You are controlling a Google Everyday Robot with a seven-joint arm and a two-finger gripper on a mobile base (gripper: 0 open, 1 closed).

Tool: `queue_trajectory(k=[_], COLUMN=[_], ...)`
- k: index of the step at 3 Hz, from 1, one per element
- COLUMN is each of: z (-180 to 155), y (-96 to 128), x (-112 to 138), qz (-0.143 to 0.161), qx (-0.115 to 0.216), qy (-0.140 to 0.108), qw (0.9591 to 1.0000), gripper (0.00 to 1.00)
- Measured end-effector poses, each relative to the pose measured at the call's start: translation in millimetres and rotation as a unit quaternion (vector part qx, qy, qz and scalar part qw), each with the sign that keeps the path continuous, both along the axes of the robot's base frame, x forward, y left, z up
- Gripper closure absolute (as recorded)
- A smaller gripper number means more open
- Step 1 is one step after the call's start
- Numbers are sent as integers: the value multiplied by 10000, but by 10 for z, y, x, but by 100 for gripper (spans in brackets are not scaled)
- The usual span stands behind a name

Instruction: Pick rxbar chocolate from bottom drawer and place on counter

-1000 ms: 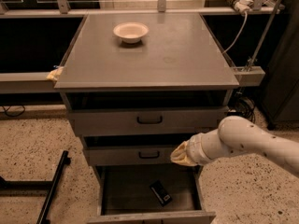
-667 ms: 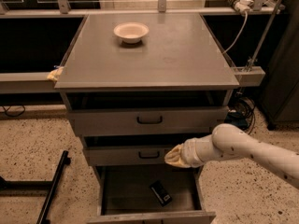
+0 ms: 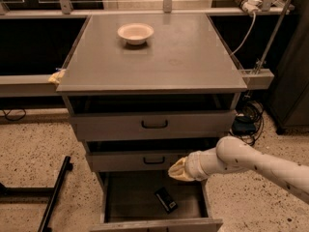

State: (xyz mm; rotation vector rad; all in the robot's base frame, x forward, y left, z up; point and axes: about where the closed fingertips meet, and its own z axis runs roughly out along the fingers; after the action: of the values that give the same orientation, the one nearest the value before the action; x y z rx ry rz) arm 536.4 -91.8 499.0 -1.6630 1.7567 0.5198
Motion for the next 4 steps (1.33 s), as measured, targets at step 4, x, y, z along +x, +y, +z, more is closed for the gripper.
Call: queue_trajectory(k=[4], z=[-2113], y=[-96], x=[267], qz=[480], qx=[81], qy=[-219], qw=[9986], gripper=[100])
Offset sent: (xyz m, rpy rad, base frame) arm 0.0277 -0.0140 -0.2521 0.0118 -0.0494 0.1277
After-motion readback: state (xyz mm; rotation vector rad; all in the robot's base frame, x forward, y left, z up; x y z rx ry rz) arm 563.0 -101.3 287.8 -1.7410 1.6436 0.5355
